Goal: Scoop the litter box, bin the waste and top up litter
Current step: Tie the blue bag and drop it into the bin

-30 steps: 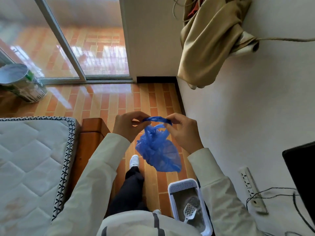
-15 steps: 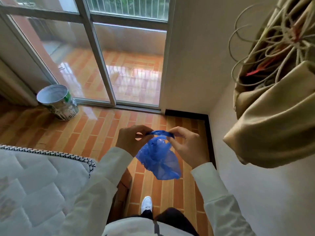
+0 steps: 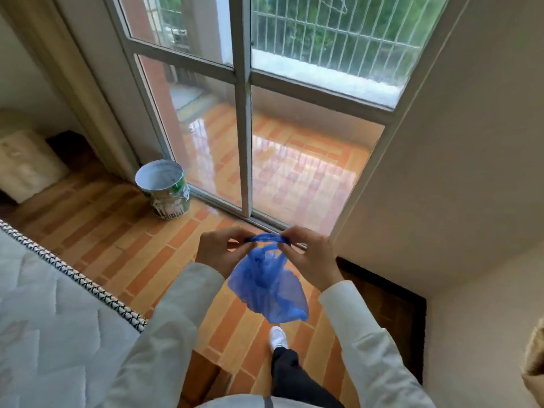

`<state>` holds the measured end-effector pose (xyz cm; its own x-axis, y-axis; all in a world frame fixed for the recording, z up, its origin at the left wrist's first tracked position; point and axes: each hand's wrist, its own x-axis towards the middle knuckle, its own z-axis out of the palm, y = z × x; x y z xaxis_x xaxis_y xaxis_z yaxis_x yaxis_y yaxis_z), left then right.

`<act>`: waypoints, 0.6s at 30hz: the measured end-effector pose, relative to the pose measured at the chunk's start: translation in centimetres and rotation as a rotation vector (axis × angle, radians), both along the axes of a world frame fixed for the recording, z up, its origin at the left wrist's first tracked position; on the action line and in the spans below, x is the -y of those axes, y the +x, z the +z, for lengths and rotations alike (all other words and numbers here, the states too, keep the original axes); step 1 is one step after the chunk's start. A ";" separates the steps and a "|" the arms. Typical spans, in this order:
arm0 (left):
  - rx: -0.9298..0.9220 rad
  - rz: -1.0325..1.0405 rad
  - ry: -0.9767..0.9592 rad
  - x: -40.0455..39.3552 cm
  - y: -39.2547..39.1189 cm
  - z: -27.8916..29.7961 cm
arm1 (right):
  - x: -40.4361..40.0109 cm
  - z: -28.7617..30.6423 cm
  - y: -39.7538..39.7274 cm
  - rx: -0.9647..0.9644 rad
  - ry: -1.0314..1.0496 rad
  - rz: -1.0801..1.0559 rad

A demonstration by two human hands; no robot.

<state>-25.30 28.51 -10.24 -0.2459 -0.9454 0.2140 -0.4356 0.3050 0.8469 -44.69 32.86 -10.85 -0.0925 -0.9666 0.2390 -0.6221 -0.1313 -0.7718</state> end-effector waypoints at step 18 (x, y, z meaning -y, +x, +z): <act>-0.011 0.575 0.072 24.2 3.1 -1.4 | 34.7 -0.6 3.9 -0.136 -0.021 0.554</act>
